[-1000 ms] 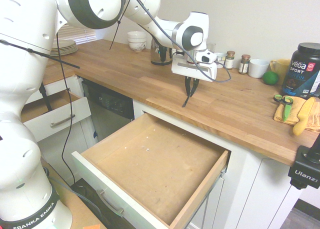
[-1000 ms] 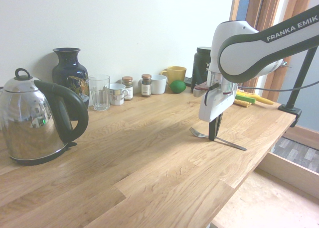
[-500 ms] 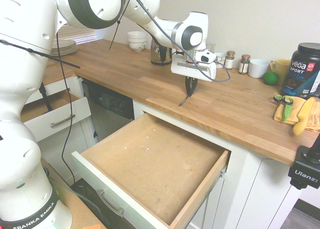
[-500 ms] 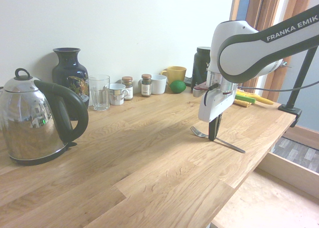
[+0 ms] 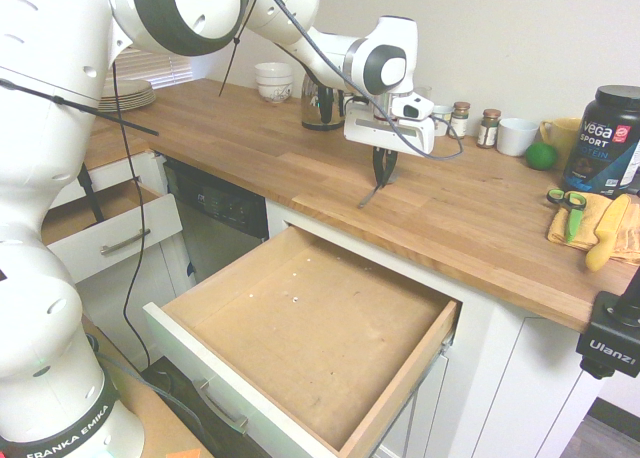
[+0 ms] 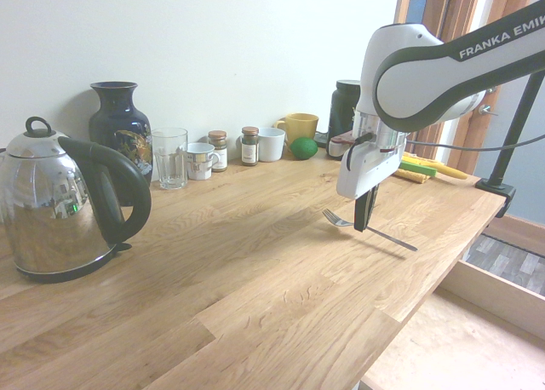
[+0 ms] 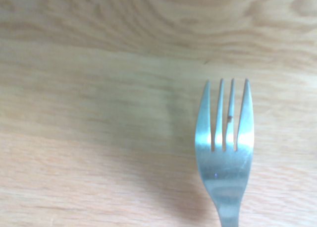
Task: Put fork in the drawer
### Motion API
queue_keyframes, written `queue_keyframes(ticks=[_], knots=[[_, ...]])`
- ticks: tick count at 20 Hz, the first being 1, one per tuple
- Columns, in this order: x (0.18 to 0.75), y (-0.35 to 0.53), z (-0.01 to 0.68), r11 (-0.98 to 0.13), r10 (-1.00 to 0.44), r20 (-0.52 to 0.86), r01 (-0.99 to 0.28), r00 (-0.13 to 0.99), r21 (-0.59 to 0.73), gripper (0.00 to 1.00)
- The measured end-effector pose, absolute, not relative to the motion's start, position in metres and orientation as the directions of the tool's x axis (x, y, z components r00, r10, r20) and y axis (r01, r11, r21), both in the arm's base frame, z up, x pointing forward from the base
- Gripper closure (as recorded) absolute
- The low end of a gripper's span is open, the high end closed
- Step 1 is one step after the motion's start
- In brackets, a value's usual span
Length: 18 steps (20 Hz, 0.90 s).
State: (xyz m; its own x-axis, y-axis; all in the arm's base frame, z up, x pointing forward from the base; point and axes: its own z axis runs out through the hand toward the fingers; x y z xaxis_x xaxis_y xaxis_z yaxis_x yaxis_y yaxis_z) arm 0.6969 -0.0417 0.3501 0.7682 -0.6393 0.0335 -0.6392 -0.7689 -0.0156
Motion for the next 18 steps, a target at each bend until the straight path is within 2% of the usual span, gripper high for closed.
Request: queue_keyframes(ticks=[5,11,18], knots=[[0.694,-0.037,0.373,-0.752,-0.659,0.05,-0.658,0.75,-0.035,1.0],[0.671,-0.022,0.403,-0.647,-0.762,0.066,-0.76,0.644,-0.061,1.0],[0.616,-0.023,0.387,-0.603,-0.798,0.051,-0.795,0.601,-0.067,1.0]])
